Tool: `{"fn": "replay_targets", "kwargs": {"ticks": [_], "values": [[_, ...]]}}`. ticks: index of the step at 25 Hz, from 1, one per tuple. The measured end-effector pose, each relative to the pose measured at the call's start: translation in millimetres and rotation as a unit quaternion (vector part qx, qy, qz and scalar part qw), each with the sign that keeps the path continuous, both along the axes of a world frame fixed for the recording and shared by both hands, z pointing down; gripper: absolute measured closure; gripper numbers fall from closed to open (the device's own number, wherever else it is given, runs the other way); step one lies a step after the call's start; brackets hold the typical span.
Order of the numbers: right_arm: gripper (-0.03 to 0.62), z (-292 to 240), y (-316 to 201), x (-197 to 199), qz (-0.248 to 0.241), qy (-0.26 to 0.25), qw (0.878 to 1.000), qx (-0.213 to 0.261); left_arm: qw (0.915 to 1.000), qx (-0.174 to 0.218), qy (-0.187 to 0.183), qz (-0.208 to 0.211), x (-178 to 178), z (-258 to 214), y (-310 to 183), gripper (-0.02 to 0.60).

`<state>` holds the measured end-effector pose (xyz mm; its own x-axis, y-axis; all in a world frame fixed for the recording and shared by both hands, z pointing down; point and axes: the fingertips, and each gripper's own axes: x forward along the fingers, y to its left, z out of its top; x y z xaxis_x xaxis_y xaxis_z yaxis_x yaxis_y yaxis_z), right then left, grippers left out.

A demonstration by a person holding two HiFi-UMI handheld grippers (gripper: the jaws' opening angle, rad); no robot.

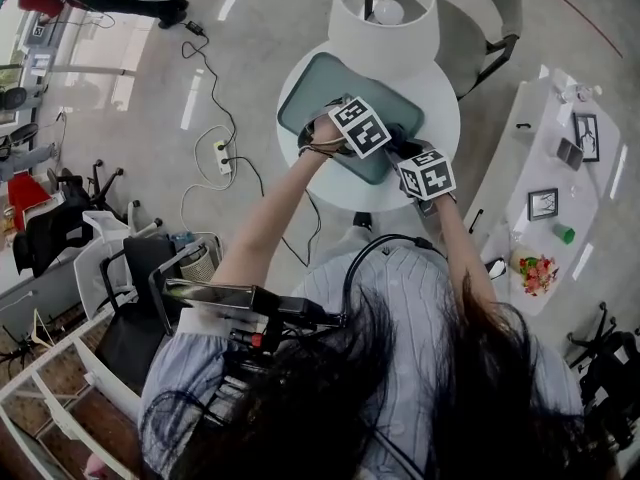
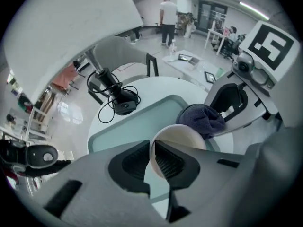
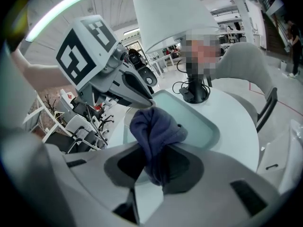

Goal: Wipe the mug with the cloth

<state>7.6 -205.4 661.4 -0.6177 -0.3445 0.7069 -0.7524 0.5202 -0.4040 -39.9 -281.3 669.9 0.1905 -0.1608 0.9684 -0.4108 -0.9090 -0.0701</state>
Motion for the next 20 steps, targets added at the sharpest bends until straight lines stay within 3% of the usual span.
{"fn": "replay_targets", "kwargs": {"ticks": [5, 13, 16, 20], "values": [[0.496, 1, 2, -1, 0.001, -0.002, 1.000, -0.002, 0.9941, -0.012, 0.027, -0.104, -7, -1, -5, 0.538], [0.496, 1, 15, -12, -0.013, -0.003, 1.000, -0.005, 0.9772, -0.009, 0.026, -0.210, -22, -3, -5, 0.538], [0.496, 2, 20, -16, -0.019, -0.003, 1.000, -0.006, 0.9669, -0.014, 0.035, -0.252, -27, -2, -4, 0.538], [0.496, 2, 24, -19, -0.025, -0.003, 1.000, -0.007, 0.9445, -0.034, 0.068, -0.320, -30, -5, -1, 0.538]]}}
